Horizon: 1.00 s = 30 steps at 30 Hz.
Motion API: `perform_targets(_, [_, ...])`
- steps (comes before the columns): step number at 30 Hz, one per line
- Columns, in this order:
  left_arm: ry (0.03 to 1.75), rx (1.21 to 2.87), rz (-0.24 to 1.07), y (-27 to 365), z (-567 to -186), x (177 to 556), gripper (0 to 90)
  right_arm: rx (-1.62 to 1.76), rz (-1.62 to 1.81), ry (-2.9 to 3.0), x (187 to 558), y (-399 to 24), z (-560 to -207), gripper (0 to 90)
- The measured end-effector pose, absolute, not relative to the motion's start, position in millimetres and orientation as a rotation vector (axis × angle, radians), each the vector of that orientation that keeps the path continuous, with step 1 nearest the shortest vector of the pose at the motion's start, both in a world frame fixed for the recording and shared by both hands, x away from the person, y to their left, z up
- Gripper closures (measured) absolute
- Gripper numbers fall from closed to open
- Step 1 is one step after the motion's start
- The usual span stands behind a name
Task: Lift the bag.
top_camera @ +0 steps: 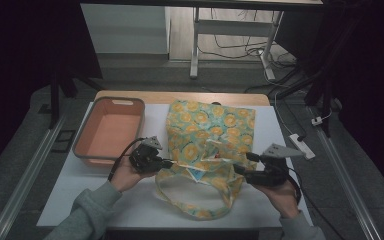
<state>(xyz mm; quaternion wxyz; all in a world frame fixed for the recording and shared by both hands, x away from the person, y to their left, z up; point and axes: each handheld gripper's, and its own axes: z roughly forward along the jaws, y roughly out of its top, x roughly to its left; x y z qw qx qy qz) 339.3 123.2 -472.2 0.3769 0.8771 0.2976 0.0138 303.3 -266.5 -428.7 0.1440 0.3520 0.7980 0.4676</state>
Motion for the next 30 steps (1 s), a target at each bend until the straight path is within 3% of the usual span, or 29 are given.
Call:
perform_targets(6, [0.762,2.241,0.028,124,-473,342,88.3,1.233,1.218,2.315,279,-296,-467,31.2])
perform_targets(22, [0.771,2.251,0.008,123,-477,346,88.3,1.24,0.992,2.446,318,-232,-510,27.0])
perform_targets(25, [0.771,2.249,0.009,123,-477,345,88.3,1.2,0.861,2.447,321,-220,-517,37.0])
perform_targets(27, [0.775,2.245,0.008,124,-477,345,88.3,1.139,0.81,2.424,319,-217,-518,49.4])
perform_targets(30, [0.777,2.242,0.011,125,-476,345,88.3,1.12,0.799,2.414,319,-222,-516,77.9])
